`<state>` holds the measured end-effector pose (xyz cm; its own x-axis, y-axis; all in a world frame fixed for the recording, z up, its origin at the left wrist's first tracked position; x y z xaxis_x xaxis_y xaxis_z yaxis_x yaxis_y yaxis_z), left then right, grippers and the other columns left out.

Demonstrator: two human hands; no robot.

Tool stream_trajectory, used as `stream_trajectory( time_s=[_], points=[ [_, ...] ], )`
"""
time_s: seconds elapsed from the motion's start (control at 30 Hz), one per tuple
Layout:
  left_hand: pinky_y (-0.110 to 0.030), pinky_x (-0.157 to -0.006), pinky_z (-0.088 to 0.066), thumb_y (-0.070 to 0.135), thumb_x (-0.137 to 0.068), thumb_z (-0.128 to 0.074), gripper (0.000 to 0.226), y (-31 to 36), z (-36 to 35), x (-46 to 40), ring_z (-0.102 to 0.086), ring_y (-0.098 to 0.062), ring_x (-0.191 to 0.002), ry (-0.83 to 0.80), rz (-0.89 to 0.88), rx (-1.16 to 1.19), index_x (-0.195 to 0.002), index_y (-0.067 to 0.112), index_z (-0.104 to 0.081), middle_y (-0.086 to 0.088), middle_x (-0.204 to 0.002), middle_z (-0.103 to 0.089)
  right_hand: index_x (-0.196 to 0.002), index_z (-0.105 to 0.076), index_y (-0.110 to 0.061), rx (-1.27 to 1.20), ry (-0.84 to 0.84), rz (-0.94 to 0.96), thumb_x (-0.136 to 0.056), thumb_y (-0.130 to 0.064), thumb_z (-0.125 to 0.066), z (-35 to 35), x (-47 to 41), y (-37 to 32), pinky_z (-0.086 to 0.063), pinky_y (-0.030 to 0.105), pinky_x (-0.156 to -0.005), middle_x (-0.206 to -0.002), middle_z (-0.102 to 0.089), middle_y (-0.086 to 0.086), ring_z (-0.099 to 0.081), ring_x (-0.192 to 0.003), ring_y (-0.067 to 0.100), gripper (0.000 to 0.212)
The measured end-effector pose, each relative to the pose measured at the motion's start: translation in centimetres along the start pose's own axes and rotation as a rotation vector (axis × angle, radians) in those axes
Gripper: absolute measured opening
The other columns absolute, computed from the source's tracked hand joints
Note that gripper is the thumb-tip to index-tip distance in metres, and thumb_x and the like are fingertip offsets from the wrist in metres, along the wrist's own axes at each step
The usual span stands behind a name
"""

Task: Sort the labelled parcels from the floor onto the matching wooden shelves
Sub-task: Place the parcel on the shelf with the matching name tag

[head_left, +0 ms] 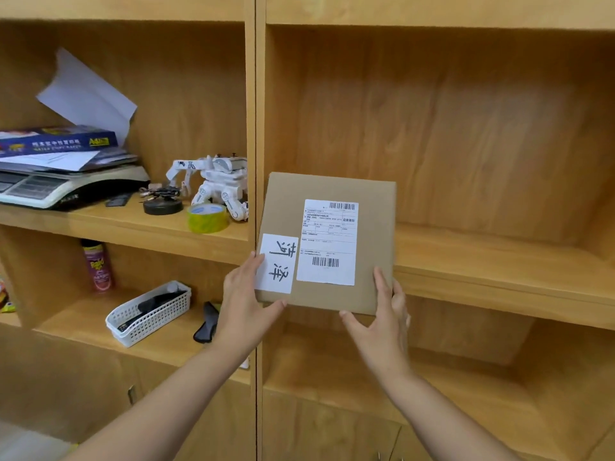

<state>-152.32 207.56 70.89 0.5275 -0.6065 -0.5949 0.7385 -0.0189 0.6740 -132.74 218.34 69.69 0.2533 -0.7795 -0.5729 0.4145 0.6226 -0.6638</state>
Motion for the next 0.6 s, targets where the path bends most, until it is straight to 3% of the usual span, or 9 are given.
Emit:
stream_trajectory(
  time_s=[0.3, 0.6],
  points=[
    [-0.031, -0.102, -0.02, 0.02, -0.075, -0.071, 0.08, -0.6, -3.3, -4.8, -0.014, -0.006, -0.133, 0.023, 0.019, -0.002, -0.141, 0.026, -0.027, 0.005, -0.153, -0.02, -0.144, -0.016, -0.043, 0.039, 0.01, 0.029, -0.07, -0.038, -0.074, -1.8, -5.8, 1.4, -0.012, 0.033, -0.109, -0.151, -0.018, 0.009, -0.016, -0.14, 0.022, 0.094],
    [-0.032, -0.098, -0.021, 0.025, -0.078, -0.067, 0.063, -1.4, -3.7, -7.4, -0.012, -0.005, -0.131, -0.004, -0.045, -0.062, -0.134, 0.034, -0.04, 0.003, -0.155, -0.016, -0.145, -0.016, -0.04, 0.148, 0.019, 0.041, -0.073, -0.044, -0.07, -2.4, -7.9, 0.6, -0.012, 0.039, -0.112, -0.151, -0.017, 0.012, -0.013, -0.14, 0.021, 0.09]
  ],
)
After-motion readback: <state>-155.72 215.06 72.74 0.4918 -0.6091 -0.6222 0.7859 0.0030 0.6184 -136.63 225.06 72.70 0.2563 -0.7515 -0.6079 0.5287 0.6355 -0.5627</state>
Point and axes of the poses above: each hand's wrist, its own x-axis away from the middle knuckle, its own z-axis out of the back of the hand, y = z × x, the point moved 1 cm from there along -x, towards the middle knuckle
